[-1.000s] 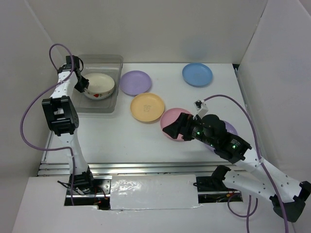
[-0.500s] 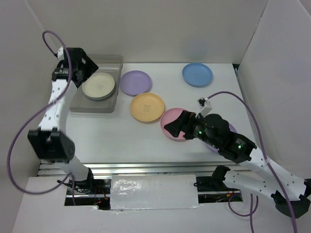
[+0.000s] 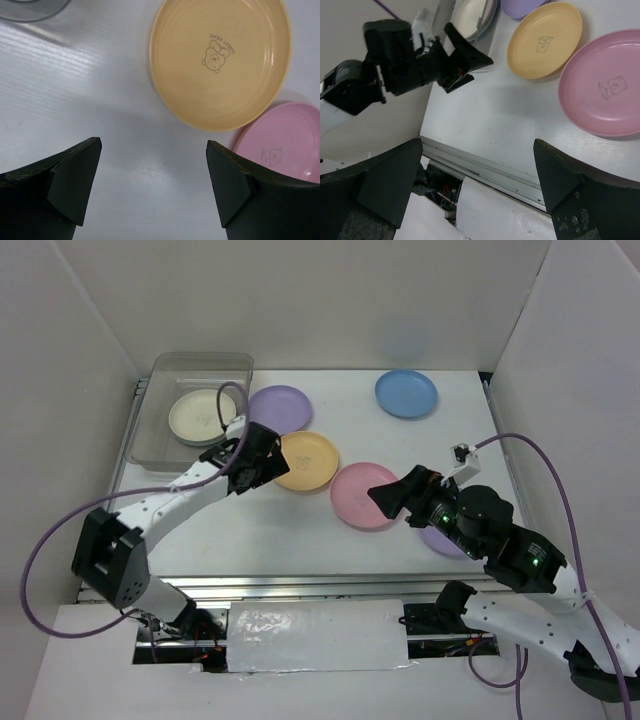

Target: Place the plates into the plastic bin on the countertop

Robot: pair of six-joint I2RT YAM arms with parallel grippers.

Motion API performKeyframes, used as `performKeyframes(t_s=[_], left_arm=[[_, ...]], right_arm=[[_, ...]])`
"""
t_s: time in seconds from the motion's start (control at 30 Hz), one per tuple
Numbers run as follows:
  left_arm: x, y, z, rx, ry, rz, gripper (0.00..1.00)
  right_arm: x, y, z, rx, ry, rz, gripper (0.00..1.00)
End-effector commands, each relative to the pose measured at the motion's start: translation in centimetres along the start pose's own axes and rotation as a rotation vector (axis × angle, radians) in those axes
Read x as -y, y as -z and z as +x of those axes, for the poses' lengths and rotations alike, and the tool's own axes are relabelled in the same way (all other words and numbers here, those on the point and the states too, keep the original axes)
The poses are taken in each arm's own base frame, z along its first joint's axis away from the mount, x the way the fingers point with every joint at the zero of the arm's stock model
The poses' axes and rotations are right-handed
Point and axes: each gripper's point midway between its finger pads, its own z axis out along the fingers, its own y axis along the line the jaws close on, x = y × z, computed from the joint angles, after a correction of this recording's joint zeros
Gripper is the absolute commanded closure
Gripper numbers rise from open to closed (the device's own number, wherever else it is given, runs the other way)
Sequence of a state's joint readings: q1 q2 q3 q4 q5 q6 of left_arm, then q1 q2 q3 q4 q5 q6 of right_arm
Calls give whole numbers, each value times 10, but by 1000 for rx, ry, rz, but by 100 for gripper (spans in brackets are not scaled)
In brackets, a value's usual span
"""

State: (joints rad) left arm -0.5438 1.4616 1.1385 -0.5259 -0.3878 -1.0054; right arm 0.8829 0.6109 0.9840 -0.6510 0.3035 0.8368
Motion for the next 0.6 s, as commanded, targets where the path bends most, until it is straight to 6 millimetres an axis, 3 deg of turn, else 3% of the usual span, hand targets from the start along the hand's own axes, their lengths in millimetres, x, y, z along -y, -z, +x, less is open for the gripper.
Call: performKeyframes(t_s=[0.0, 0.23, 0.37, 0.53, 0.57], left_arm=[[24, -14, -24, 87, 24, -19, 1], [23, -67, -21, 48, -1, -142, 1], [6, -101, -8, -10, -10, -243, 3], [-8, -122, 11, -39, -6, -269, 11], [-9, -126, 13, -44, -10, -273, 20]], right_arm=[[-1, 6, -5, 11, -5, -4, 0], [1, 10, -1, -2, -2, -15, 0], [1, 10, 0, -7, 10, -19, 0], [3, 8, 1, -8, 19, -14, 0], [2, 8, 0, -5, 17, -19, 0]])
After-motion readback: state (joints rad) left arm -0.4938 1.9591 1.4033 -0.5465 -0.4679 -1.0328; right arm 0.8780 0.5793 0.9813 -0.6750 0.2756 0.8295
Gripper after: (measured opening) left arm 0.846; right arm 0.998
